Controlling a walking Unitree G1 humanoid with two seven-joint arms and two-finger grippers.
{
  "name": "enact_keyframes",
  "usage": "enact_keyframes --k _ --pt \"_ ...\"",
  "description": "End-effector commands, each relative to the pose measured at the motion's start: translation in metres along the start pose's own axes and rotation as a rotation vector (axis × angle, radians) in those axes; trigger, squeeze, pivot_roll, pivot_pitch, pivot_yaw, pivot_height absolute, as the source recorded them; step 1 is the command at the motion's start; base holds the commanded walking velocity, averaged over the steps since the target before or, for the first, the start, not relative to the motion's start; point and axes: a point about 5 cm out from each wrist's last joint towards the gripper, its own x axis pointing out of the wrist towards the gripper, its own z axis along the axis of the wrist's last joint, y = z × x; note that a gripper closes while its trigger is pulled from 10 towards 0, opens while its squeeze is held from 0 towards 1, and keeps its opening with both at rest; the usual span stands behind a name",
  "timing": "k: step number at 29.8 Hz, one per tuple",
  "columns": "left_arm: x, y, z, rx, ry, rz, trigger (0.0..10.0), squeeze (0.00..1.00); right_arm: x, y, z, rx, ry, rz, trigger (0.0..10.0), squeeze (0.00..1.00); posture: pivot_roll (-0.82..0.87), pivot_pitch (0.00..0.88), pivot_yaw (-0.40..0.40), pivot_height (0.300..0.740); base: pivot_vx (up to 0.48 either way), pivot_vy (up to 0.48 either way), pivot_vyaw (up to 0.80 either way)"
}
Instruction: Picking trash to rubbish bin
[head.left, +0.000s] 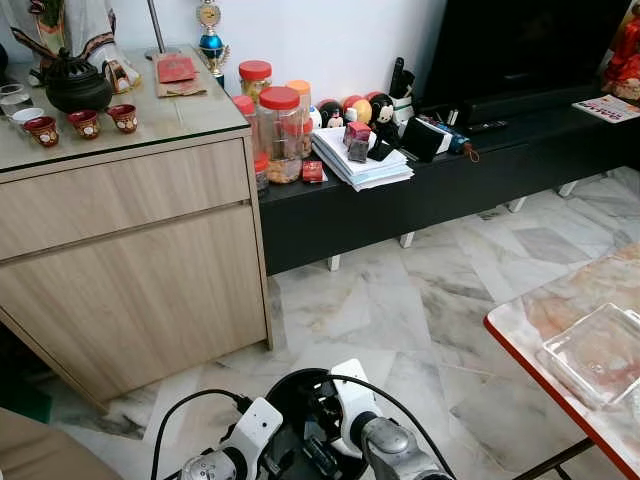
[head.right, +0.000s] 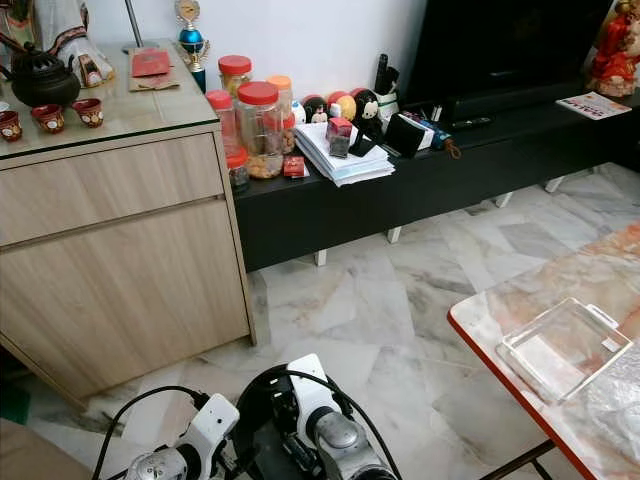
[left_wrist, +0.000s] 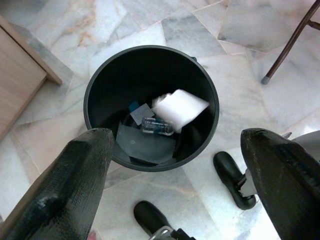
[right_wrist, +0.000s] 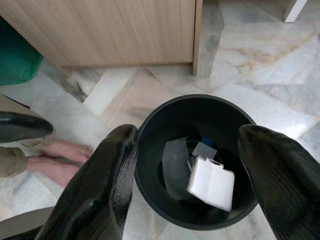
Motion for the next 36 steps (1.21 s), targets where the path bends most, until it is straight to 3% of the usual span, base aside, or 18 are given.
enact_keyframes --k 1,7,10,11,12,13,14,19,26,30,36 --pt "-0.001 -0.003 -0.005 -0.007 0.016 -0.007 10.0 0.00 0.000 0.000 -0.001 -0.005 0.002 0.001 10.0 0.00 0.24 0.073 -0.078 0.740 0.000 0.000 0.00" --pt "-0.002 0.000 -0.005 0.001 0.018 0.018 10.0 0.00 -0.002 -0.007 -0.001 0.015 -0.009 -0.031 10.0 0.00 0.24 0.065 -0.078 0.740 0.000 0.000 0.00" --pt "-0.004 0.010 -0.006 0.006 0.021 0.103 10.0 0.00 -0.004 -0.015 -0.004 0.029 -0.017 -0.059 10.0 0.00 0.24 0.065 -0.078 0.740 0.000 0.000 0.00" --pt "-0.007 0.019 -0.008 0.000 0.032 0.191 10.0 0.00 -0.007 -0.021 -0.007 0.047 -0.017 -0.081 10.0 0.00 0.24 0.065 -0.078 0.740 0.000 0.000 0.00" --pt "-0.007 0.019 -0.008 0.000 0.032 0.191 10.0 0.00 -0.007 -0.021 -0.007 0.047 -0.017 -0.081 10.0 0.00 0.24 0.065 -0.078 0.740 0.000 0.000 0.00" --pt "-0.010 0.026 -0.011 -0.052 0.038 0.247 10.0 0.00 -0.009 -0.028 -0.011 0.066 -0.015 -0.111 10.0 0.00 0.24 0.065 -0.078 0.740 0.000 0.000 0.00" --pt "-0.010 0.026 -0.011 -0.052 0.038 0.247 10.0 0.00 -0.009 -0.028 -0.011 0.066 -0.015 -0.111 10.0 0.00 0.24 0.065 -0.078 0.740 0.000 0.000 0.00" --pt "-0.031 0.047 -0.036 -0.173 0.104 0.438 10.0 0.00 -0.026 -0.057 -0.039 0.134 0.037 -0.230 10.0 0.00 0.24 0.056 -0.077 0.740 0.000 0.000 0.00" --pt "-0.047 0.052 -0.055 -0.234 0.145 0.564 10.0 0.00 -0.044 -0.076 -0.067 0.211 0.088 -0.325 10.0 0.00 0.23 0.051 -0.079 0.740 0.000 0.000 0.00" --pt "-0.051 0.053 -0.061 -0.244 0.165 0.594 10.0 0.00 -0.047 -0.078 -0.072 0.230 0.095 -0.339 10.0 0.00 0.23 0.051 -0.079 0.740 0.000 0.000 0.00" --pt "-0.063 0.045 -0.082 -0.284 0.238 0.668 10.0 0.00 -0.065 -0.086 -0.099 0.317 0.115 -0.405 10.0 0.00 0.23 0.048 -0.079 0.740 0.000 0.000 0.00"
